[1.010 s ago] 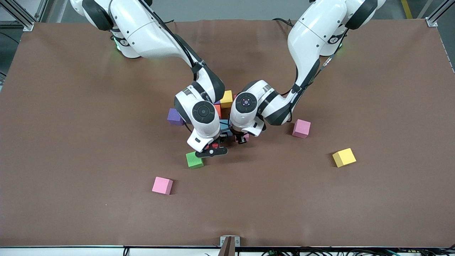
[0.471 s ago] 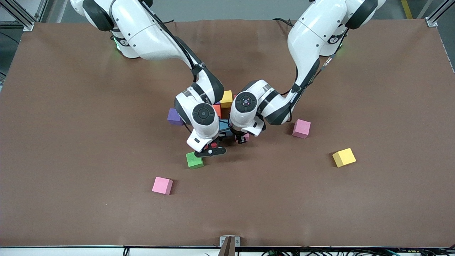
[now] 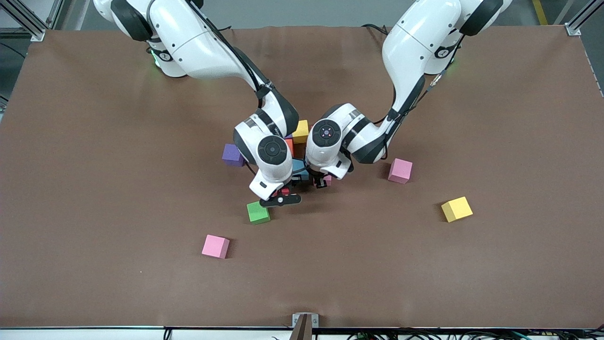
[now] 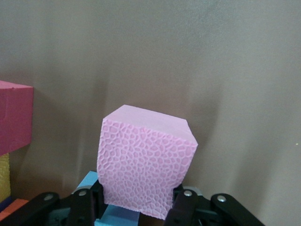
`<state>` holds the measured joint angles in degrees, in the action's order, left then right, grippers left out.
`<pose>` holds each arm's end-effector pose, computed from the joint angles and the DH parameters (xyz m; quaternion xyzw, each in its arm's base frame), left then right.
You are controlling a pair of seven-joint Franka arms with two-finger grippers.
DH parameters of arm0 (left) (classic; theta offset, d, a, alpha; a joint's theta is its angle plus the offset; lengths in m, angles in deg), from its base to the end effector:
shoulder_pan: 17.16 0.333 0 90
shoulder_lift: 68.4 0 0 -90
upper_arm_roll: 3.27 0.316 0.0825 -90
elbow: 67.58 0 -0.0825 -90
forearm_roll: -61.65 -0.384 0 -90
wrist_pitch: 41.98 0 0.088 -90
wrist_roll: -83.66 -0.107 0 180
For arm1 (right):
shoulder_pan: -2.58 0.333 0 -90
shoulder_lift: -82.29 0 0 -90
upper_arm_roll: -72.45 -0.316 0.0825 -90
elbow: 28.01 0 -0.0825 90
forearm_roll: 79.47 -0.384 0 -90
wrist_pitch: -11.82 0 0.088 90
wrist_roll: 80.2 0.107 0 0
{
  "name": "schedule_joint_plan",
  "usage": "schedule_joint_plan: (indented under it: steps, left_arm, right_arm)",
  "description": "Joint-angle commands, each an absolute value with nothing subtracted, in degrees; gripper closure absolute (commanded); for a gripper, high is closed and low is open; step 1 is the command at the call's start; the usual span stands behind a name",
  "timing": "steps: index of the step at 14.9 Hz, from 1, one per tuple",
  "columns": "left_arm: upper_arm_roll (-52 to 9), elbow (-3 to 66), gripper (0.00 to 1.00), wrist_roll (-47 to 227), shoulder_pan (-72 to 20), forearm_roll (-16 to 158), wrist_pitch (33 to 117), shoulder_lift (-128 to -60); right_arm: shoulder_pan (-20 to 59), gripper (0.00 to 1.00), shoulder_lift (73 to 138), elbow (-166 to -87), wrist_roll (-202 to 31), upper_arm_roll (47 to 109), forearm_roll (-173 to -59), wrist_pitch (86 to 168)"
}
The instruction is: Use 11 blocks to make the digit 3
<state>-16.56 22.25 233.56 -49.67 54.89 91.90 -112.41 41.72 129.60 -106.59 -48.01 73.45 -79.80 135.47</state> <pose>0.5081 -0.4863 0.2006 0.6208 0.7830 -0.0382 0.0064 0.5735 0.4540 0.2180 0.9984 0.0529 -0.0136 0.0146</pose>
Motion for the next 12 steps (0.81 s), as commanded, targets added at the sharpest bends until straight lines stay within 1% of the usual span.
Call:
schedule_joint_plan:
  steps: [1,6,10,12]
  left_arm:
    - [-16.46,24.53,0.74,233.51,-50.30,54.18,91.08,-111.65]
    - [-16.55,23.91,0.69,233.95,-51.62,54.53,91.08,-111.91]
    - [-16.46,23.47,0.63,233.87,-51.62,54.35,91.17,-112.00]
    - [-16.46,23.21,0.62,233.86,-51.62,54.35,91.26,-112.09]
  right_arm:
    - [42.83,0.83,129.31,-107.64,-46.10,73.68,-79.38,136.18]
    - [42.92,0.83,129.13,-108.17,-46.01,73.68,-79.38,136.18]
    - [43.27,0.83,128.96,-108.26,-44.78,73.68,-79.47,136.18]
    - [43.27,0.83,128.96,-108.17,-44.78,73.68,-79.47,136.27]
